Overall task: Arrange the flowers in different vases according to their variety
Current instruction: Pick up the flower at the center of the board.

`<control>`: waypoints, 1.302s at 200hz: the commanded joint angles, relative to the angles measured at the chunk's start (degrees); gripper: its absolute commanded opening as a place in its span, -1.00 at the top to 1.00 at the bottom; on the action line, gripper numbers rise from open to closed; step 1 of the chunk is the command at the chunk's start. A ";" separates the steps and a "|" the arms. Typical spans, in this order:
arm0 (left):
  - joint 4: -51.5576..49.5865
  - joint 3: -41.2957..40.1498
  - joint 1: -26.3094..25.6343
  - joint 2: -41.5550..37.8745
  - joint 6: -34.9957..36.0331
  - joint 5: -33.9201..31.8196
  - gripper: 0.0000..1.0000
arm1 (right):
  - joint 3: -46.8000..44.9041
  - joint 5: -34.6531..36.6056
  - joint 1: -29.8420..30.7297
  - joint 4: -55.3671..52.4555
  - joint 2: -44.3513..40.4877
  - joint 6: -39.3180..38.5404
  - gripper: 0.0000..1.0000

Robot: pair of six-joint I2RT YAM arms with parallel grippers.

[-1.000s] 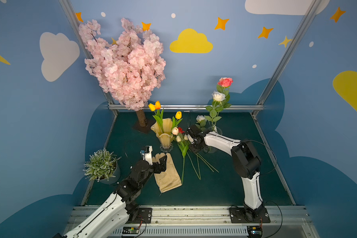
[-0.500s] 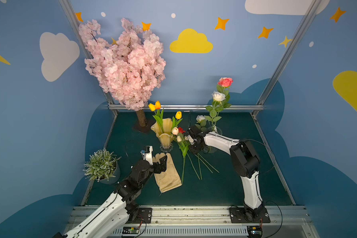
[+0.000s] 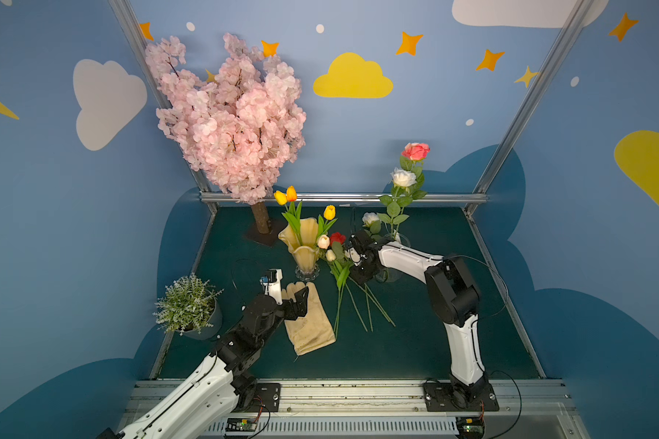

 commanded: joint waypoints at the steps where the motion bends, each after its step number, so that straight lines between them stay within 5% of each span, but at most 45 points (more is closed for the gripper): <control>1: 0.51 0.15 0.27 -0.60 0.66 0.22 -0.90 | 0.49 1.07 0.15 -1.70 -2.67 0.49 1.00; 125: 0.06 -0.04 0.27 -1.95 0.77 0.34 -0.90 | -6.55 25.75 8.53 5.87 -21.38 2.36 1.00; 184: 3.00 0.05 0.27 0.13 2.43 6.70 -0.98 | -2.31 22.58 7.47 -1.12 -19.62 6.74 1.00; 217: 7.65 0.29 -0.40 4.05 4.32 16.10 -1.00 | -6.02 17.84 7.47 1.24 -23.99 8.77 1.00; 260: 8.94 3.15 -2.43 11.85 5.92 19.69 -1.00 | -16.40 13.69 7.48 11.08 -34.38 8.06 1.00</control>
